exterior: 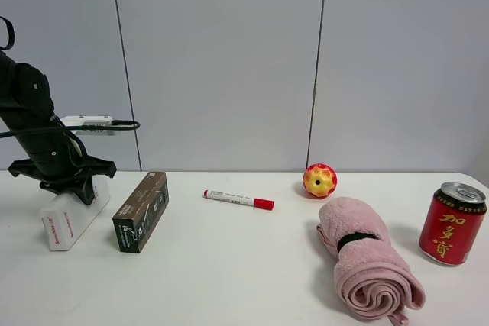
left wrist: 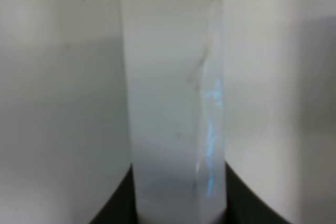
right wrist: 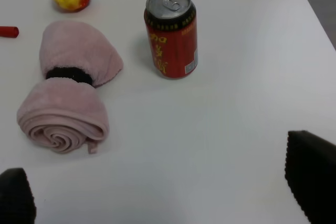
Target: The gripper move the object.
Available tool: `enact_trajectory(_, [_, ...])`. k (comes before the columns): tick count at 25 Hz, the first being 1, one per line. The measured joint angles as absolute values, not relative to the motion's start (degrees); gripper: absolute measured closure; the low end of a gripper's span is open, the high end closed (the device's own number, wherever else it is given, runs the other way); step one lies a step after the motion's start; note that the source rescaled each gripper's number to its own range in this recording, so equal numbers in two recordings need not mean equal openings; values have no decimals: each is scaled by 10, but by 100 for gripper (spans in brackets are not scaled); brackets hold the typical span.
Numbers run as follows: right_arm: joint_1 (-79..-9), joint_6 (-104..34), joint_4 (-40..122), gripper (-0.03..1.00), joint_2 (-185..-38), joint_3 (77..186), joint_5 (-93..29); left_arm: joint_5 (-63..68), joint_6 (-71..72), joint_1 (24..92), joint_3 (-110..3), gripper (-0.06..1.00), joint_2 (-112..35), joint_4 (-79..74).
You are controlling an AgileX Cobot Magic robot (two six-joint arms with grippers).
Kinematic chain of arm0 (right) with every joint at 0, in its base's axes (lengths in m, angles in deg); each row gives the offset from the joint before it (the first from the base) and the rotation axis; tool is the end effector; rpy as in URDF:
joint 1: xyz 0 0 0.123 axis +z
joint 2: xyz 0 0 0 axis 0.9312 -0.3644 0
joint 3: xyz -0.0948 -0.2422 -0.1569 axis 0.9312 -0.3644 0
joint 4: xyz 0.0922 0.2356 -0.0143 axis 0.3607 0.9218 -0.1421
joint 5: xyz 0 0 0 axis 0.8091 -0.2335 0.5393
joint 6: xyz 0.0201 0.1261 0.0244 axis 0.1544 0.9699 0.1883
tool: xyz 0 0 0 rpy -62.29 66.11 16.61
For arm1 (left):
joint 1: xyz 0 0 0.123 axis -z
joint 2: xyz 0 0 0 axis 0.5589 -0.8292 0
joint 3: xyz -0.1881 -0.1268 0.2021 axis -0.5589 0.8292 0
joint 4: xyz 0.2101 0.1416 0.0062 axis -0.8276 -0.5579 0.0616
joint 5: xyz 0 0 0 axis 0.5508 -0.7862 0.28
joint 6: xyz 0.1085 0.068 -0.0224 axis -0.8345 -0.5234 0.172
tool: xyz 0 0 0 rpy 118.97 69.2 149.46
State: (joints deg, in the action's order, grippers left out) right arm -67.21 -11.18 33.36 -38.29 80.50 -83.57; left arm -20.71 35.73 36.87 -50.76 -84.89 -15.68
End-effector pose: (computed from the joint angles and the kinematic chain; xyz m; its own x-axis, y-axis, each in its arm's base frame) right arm 0.0115 0.0010 0.2615 -0.4526 0.0042 -0.8917 -0.0225 0.9996 0.0162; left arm 0.4486 -0.0233 0.1121 -0.9062 0.0217 -0.4222 0.0307 0.9994 -0.0146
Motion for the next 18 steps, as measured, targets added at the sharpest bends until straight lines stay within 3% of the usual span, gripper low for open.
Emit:
enact_trajectory(8, [-672,-112,334,-3,-383,805,-836,-203,357,369,-508,89,-849,-151])
enact_trajectory(10, [-672,-112,334,-3,-383,805,-836,-202,357,369,-508,68,-849,-146])
enact_trajectory(13, [-672,-112,334,-3,-383,805,-836,-197,360,369,-508,22,-849,-144])
enact_trajectory(14, [-672,-112,334,-3,-383,805,-836,-196,360,369,-508,12,-849,-143])
enact_trajectory(16, [-672,-112,334,-3,-383,805,-836,-196,360,369,-508,0,-849,-143])
enact_trajectory(18, [-672,-112,334,-3,-383,805,-836,-196,360,369,-508,-4,-849,-143])
